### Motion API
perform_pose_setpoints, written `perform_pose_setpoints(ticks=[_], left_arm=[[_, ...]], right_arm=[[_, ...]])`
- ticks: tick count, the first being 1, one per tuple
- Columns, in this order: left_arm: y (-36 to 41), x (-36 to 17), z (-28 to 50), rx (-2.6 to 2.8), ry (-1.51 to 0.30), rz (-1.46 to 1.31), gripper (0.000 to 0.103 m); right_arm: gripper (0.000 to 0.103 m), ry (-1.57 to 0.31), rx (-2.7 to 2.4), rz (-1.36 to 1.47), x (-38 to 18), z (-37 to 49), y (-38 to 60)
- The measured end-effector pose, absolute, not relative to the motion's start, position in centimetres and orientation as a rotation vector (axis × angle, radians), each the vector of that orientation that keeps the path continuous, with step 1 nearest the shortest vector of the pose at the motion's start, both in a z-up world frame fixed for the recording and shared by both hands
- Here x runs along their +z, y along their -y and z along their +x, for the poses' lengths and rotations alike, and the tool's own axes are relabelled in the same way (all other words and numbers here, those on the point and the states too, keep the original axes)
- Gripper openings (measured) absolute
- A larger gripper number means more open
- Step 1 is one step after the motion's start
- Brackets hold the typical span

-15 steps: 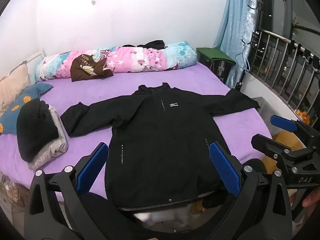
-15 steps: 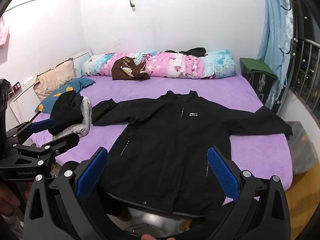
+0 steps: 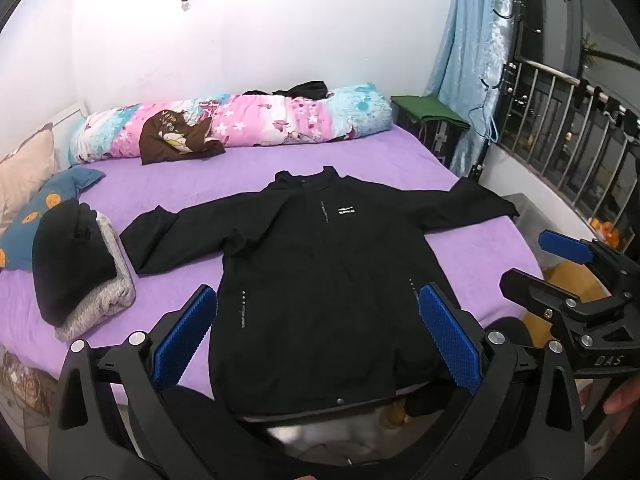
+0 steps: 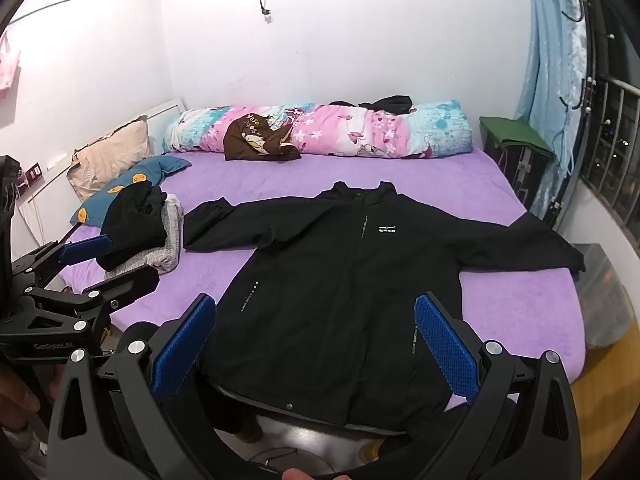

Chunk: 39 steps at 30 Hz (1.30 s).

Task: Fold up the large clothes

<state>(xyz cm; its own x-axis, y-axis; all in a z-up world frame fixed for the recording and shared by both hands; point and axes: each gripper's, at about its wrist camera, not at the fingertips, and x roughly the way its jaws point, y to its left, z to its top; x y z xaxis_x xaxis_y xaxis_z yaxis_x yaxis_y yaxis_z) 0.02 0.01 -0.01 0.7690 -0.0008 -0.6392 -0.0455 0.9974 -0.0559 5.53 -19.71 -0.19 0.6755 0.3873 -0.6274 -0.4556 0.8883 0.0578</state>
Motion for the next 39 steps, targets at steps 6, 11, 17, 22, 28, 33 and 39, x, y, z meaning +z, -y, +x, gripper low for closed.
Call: perform_pose_setpoints(ticks=[6, 11, 17, 22, 28, 33, 39], left_arm=[[0.0, 0.0, 0.0, 0.026, -0.692, -0.070, 0.097], [0.0, 0.0, 0.0, 0.026, -0.691, -0.070, 0.097], [0.0, -0.1, 0.1, 0.026, -0.689, -0.072, 0.097], [0.0, 0.0, 0.1, 0.025, -0.689, -0.073, 0.097], [0.1, 2.1, 0.2, 0.027, -0.684, -0.076, 0.097], [0.3, 1.7, -0.2, 0.026, -0.684, -0.073, 0.097], [0.3, 1.4, -0.3, 0.026, -0.683, -0.070, 0.097]], right_arm=[[0.098, -0.678, 0.478, -0.110, 0.0, 5.5, 19.6], [0.098, -0.679, 0.479, -0.108, 0.0, 5.5, 19.9], [0.098, -0.677, 0.484, -0.106, 0.0, 5.5, 19.8], [0.098, -0.672, 0.481, -0.095, 0.1, 5.6, 20.0], [0.098, -0.669, 0.489, -0.104, 0.1, 5.5, 20.0], [0.098, -0.675, 0.494, -0.096, 0.0, 5.8, 20.1], [0.098, -0.673, 0.495, -0.098, 0.0, 5.8, 20.2]])
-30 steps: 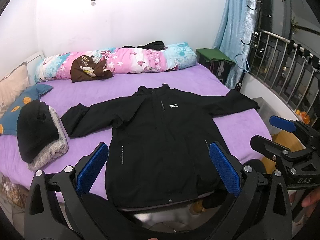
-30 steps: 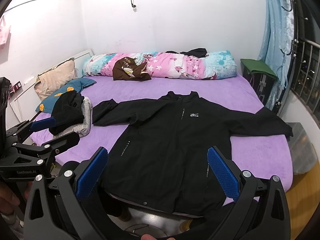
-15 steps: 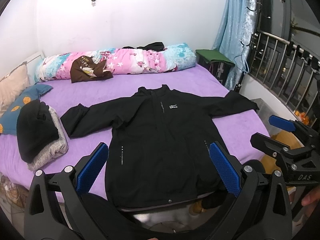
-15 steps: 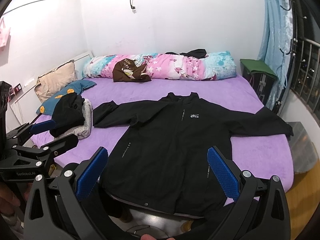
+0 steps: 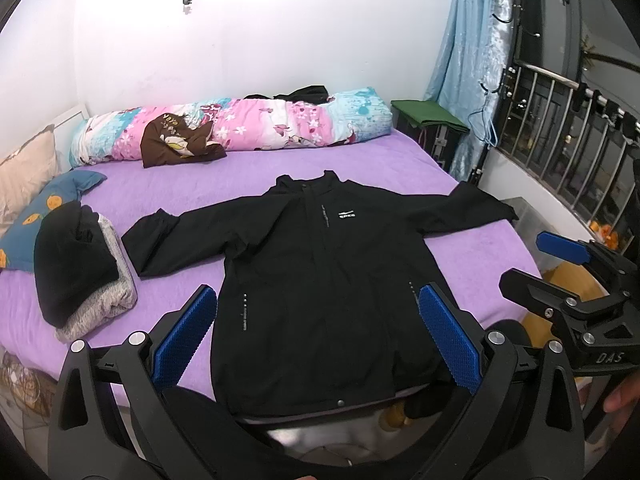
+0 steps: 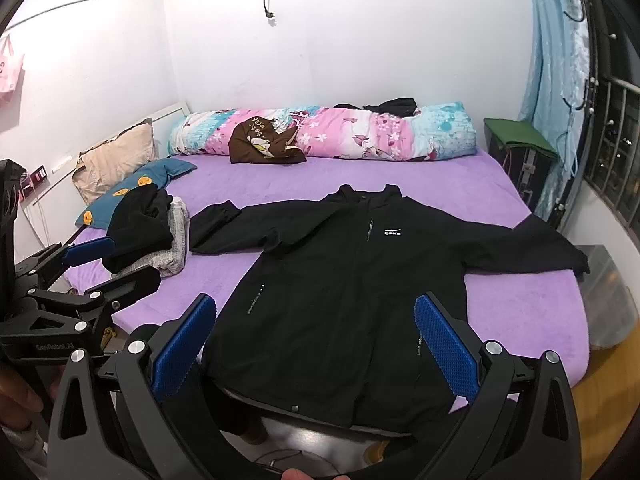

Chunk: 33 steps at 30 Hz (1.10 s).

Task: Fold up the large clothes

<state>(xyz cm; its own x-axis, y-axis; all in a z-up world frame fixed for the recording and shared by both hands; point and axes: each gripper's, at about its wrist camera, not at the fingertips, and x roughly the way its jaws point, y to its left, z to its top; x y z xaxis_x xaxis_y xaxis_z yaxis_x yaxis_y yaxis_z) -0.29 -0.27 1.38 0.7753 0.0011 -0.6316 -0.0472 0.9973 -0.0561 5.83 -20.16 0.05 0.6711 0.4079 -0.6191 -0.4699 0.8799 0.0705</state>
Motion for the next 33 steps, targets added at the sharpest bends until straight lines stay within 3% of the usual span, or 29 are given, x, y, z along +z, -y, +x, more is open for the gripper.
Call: perform_pose_setpoints(ticks=[33], left_arm=[[-0.03, 1.48, -0.50, 0.028, -0.676, -0.080, 0.097]], right_arm=[[0.098, -0.663, 0.490, -0.099, 0.32, 5.11, 19.82]])
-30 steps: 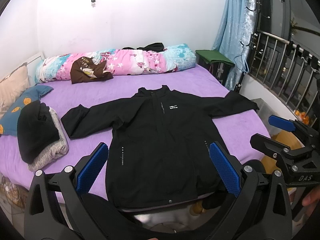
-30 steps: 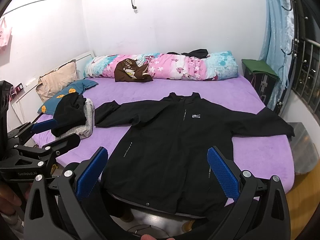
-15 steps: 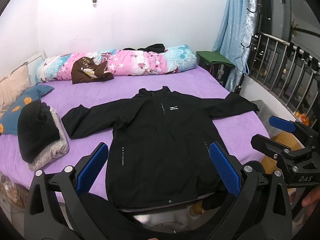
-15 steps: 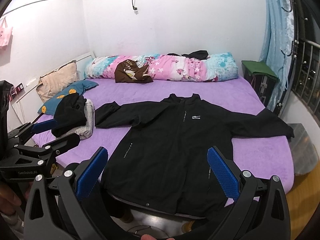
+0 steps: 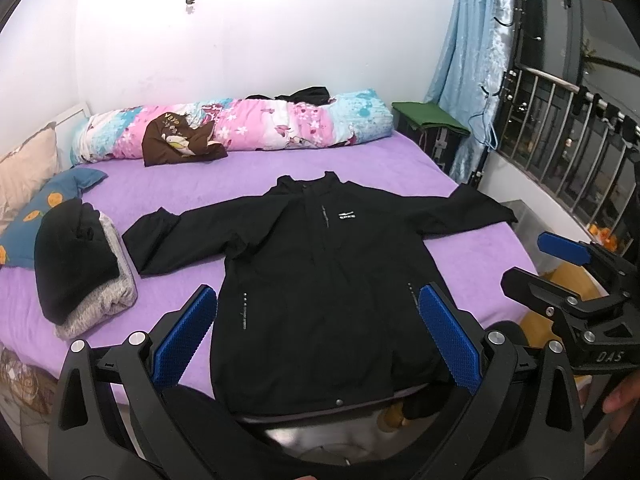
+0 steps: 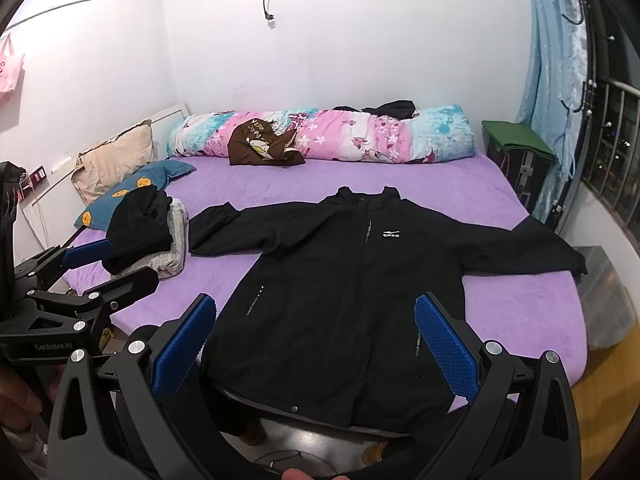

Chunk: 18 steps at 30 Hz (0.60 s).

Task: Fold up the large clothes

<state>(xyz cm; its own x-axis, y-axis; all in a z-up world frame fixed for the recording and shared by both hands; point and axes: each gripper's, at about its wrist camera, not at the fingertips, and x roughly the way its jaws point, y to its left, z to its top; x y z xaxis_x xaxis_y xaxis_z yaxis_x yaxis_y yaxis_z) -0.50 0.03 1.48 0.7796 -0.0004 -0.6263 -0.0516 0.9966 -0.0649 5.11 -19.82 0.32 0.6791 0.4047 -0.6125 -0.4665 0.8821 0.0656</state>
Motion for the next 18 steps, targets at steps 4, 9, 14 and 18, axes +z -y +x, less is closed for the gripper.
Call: perform_pose_setpoints(ticks=[4, 9, 14, 18], left_arm=[[-0.10, 1.53, -0.49, 0.025, -0.677, -0.081, 0.097], [-0.10, 1.42, -0.56, 0.029, -0.675, -0.080, 0.097], [-0.17, 1.47, -0.52, 0.027, -0.676, -0.082, 0.097], [-0.17, 1.45, -0.54, 0.026, -0.675, -0.082, 0.097]], right_arm=[[0.098, -0.665, 0.489, -0.094, 0.28, 5.23, 20.04], [0.098, -0.665, 0.489, -0.096, 0.38, 5.26, 20.00], [0.098, -0.665, 0.490, -0.095, 0.42, 5.26, 20.16], [0.098, -0.663, 0.491, -0.096, 0.44, 5.21, 20.13]])
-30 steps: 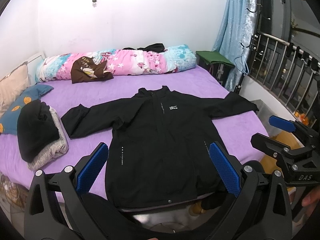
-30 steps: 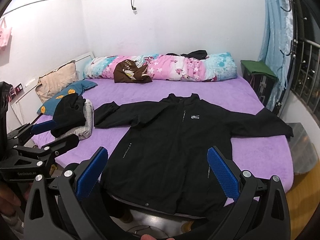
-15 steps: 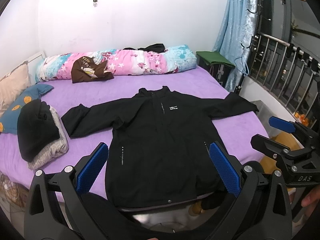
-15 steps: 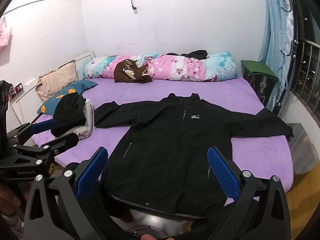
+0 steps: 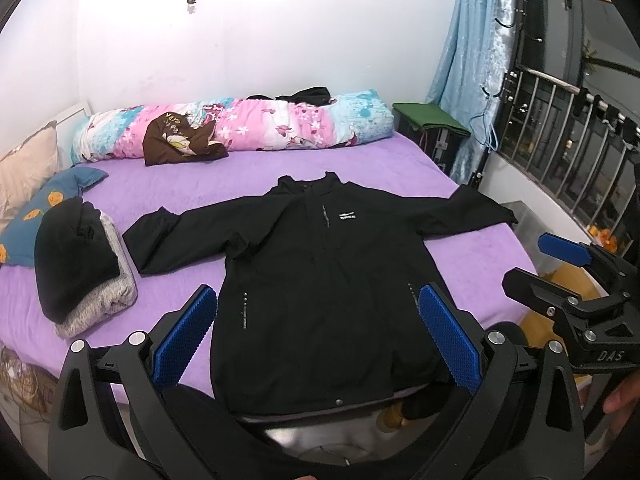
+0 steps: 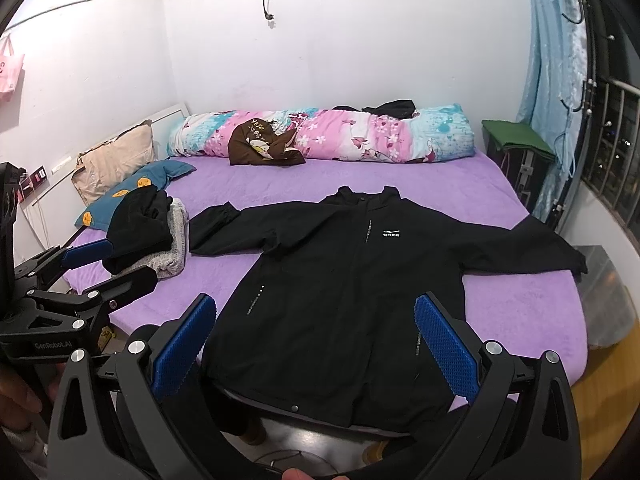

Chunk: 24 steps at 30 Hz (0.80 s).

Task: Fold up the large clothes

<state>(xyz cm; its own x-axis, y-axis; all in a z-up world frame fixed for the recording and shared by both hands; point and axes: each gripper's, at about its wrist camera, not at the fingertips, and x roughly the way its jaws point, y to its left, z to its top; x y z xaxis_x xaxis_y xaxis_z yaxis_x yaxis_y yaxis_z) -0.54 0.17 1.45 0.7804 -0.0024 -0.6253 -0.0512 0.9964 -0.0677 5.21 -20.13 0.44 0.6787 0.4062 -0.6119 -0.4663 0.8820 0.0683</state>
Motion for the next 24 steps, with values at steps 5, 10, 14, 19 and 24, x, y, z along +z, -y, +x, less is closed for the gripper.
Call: perform_pose_setpoints(ticks=[5, 10, 14, 19, 24], left_arm=[[-0.2, 1.4, -0.5, 0.029, -0.676, -0.078, 0.097], [-0.3, 1.3, -0.5, 0.032, -0.676, -0.081, 0.097], [-0.3, 1.2, -0.5, 0.030, -0.677, -0.081, 0.097], [-0.7, 0.7, -0.2, 0.038, -0.694, -0.102, 0.097], [-1.5, -0.1, 0.0, 0.046, -0.712, -0.133, 0.097]], right_arm=[[0.098, -0.668, 0.490, -0.093, 0.3, 5.3, 20.2], [0.098, -0.675, 0.490, -0.094, 0.3, 5.6, 20.2], [0.098, -0.681, 0.491, -0.093, 0.1, 5.8, 20.2], [0.098, -0.680, 0.494, -0.094, -0.1, 6.0, 20.0], [0.098, -0.671, 0.495, -0.094, -0.2, 6.2, 19.7]])
